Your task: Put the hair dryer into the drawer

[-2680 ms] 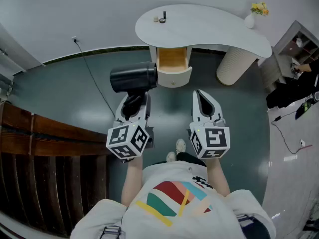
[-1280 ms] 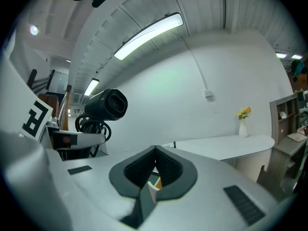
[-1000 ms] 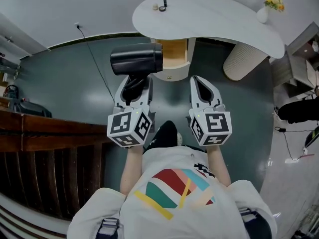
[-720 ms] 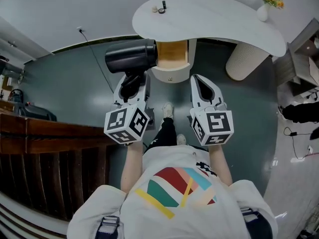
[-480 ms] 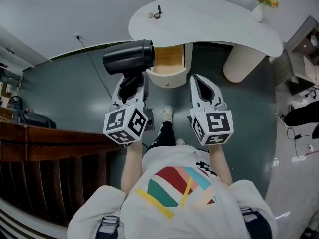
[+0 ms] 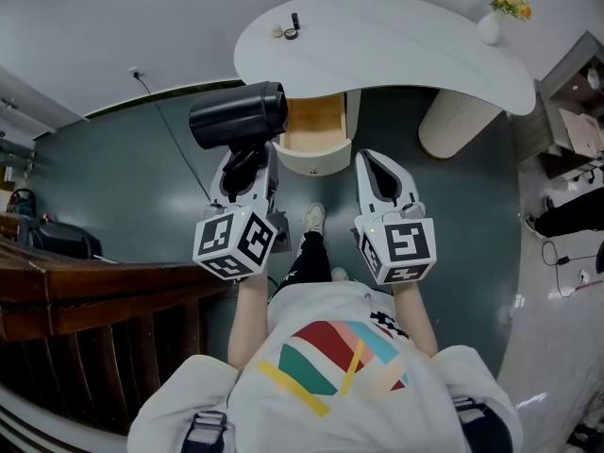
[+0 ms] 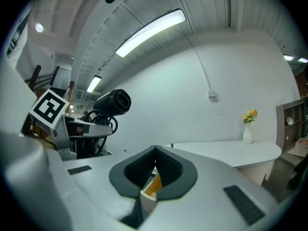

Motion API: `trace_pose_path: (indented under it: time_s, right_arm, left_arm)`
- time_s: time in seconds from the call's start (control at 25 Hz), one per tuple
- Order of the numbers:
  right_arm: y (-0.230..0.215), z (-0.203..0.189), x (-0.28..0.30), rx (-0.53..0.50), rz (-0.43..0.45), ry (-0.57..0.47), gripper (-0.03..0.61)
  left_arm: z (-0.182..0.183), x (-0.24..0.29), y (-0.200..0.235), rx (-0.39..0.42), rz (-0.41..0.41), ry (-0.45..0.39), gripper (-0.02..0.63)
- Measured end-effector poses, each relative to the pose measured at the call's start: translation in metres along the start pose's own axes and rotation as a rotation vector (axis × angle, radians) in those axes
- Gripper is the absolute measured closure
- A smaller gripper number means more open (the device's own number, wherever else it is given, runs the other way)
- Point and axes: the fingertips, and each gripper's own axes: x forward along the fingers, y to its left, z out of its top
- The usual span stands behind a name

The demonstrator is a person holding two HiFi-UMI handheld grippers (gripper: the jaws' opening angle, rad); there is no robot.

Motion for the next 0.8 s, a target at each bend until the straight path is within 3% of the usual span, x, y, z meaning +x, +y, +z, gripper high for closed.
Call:
trace_pose_path:
  time_s: [0.28, 0.8]
  right_arm:
    - [-0.016, -0.001, 0.054, -0.005, -0.024, 0.020, 0.568]
    - [-0.033, 0.031, 0.226, -0.053, -0.060, 0.044, 0.568]
  left_arm:
    - [0.001, 0.055, 0.026, -0.027, -0.009, 0.013, 0.387]
    - [0.038, 0.198, 0.103, -0.013, -0.045, 0.033, 0.387]
